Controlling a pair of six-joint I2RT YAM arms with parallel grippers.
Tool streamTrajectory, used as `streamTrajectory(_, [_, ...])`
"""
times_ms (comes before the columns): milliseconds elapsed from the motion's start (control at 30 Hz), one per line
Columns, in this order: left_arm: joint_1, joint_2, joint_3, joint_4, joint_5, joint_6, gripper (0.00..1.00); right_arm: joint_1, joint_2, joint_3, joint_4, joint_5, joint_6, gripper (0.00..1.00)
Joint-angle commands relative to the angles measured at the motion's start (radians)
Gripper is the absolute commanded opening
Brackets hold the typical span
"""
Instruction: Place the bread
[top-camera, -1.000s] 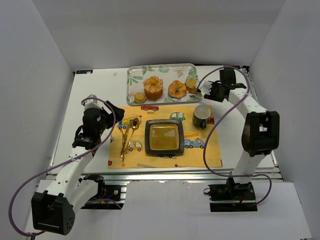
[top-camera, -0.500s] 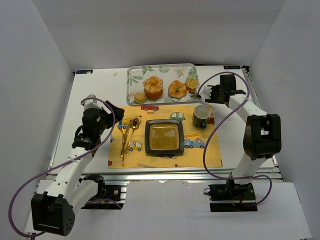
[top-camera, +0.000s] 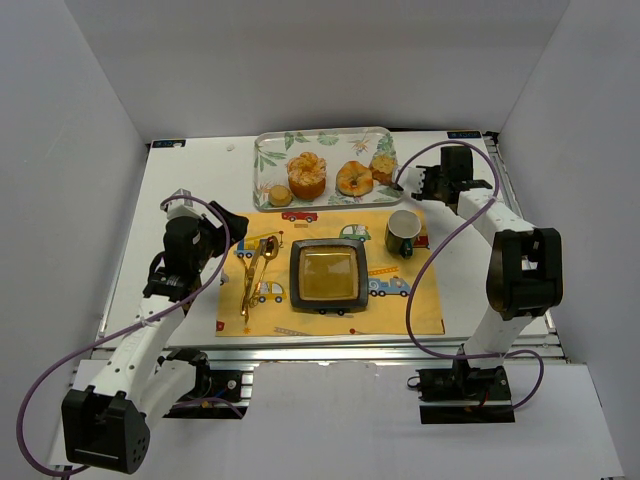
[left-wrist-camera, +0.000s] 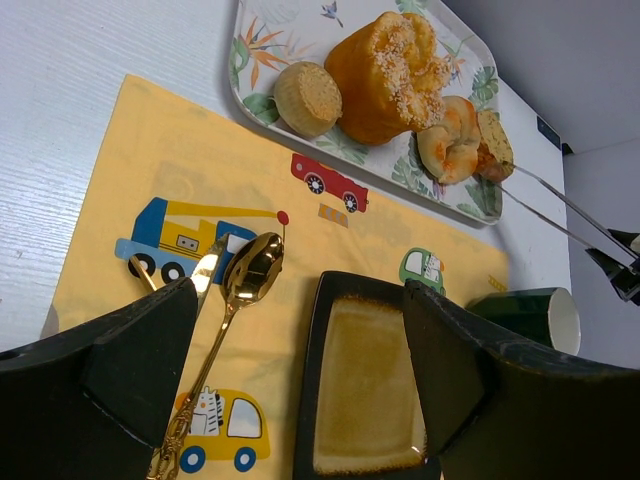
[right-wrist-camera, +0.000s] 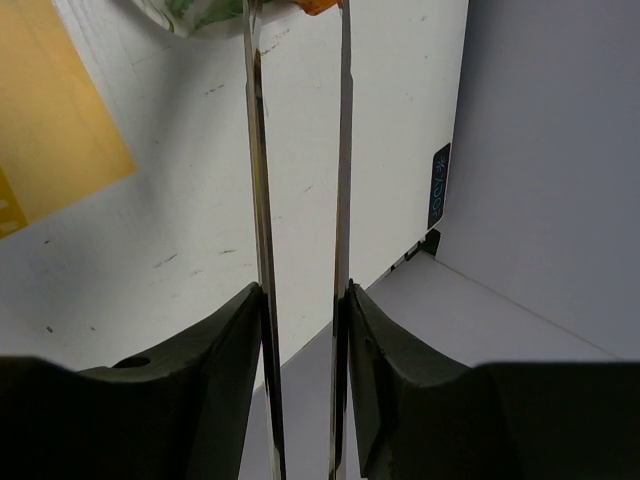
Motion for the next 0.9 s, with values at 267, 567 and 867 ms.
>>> streamTrajectory(267, [0.004,-0.015,0.02,0.016,0.007,-0.006,0.92,0.002,-0.025,0.036,-0.022,-0.022,0.039,0.17])
streamTrajectory(567, [0.005,-0.015,0.034,0.013,0.007,-0.005,0.92,-0.012,-0.111,0.098,-0.092,-0.109,0.215,0.05])
streamTrajectory(867, [0.005,-0.018,0.04,0.005,0.01,-0.002,0.92,-0.013,-0.243,0.048,-0.152,-0.172,0.26,0.04])
